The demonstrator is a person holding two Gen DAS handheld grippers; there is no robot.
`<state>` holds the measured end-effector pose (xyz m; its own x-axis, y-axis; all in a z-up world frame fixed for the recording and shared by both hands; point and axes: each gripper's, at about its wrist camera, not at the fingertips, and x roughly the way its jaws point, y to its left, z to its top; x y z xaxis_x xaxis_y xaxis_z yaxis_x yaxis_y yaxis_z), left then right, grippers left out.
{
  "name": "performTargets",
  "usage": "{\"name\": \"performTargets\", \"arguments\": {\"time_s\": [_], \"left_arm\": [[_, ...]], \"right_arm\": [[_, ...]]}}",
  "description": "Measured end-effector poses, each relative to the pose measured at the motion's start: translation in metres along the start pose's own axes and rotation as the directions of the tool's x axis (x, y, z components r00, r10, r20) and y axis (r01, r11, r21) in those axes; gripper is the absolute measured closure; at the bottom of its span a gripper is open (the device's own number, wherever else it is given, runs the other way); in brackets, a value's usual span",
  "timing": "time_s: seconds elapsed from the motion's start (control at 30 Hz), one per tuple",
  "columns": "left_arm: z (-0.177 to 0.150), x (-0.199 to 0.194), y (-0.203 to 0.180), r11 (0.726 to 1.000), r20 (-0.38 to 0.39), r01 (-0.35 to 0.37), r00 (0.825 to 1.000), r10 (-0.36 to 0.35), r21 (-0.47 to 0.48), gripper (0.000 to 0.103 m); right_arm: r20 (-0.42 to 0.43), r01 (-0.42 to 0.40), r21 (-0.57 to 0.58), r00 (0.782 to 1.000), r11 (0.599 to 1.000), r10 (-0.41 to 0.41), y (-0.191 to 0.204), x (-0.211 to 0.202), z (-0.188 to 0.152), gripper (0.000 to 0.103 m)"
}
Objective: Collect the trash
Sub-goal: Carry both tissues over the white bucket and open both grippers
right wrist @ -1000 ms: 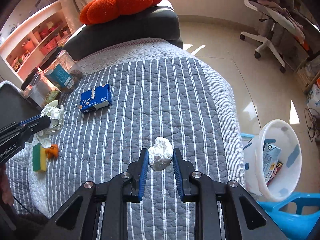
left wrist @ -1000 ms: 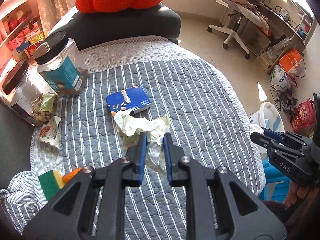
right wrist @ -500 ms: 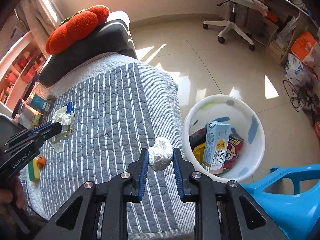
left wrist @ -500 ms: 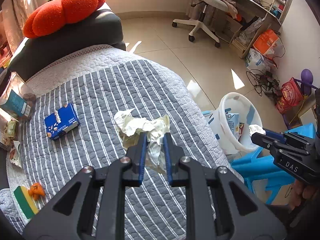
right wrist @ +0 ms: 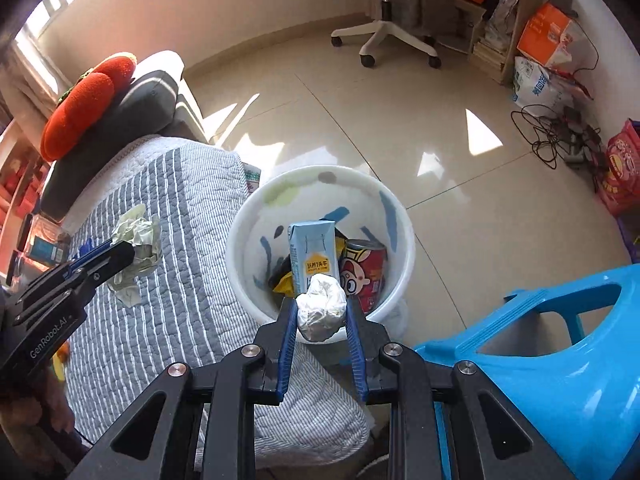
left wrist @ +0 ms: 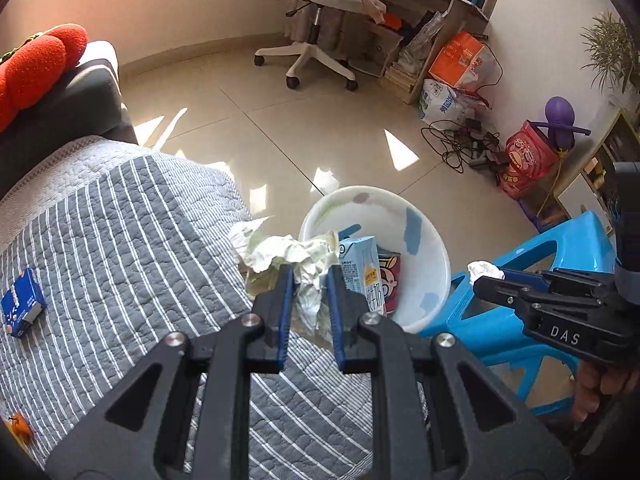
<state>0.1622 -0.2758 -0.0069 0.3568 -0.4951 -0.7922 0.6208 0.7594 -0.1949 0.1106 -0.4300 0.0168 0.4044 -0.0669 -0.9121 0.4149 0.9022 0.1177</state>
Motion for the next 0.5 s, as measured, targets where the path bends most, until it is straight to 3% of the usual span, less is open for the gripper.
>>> {"name": "performTargets", "arguments": {"time_s": [0.3,0.43,0.5], "left_arm": [[0.011,0.057,-0.027,0.993,-0.01,0.109,0.994,-0.109,0.04,0.084],[0.009,0.073,-0.025,0.994,-0.049,0.109,0.993,-0.107,0.029,0.083],[0.008,0.075,-0.023,0.994,-0.059,0.108,0.993,-0.107,0.021,0.075]], "right_arm": [[-0.03,0.04,0.034,0.999,0.999,-0.039,-0.04,0.006,-0.007,0.078],[-0.034,0.042,0.037,0.999,0.998,-0.041,-0.045,0.009,-0.005,0.078],[-0.034,0.041,0.035,0.999,0.999,-0.04,-0.044,0.01,-0.003,0.078]]}}
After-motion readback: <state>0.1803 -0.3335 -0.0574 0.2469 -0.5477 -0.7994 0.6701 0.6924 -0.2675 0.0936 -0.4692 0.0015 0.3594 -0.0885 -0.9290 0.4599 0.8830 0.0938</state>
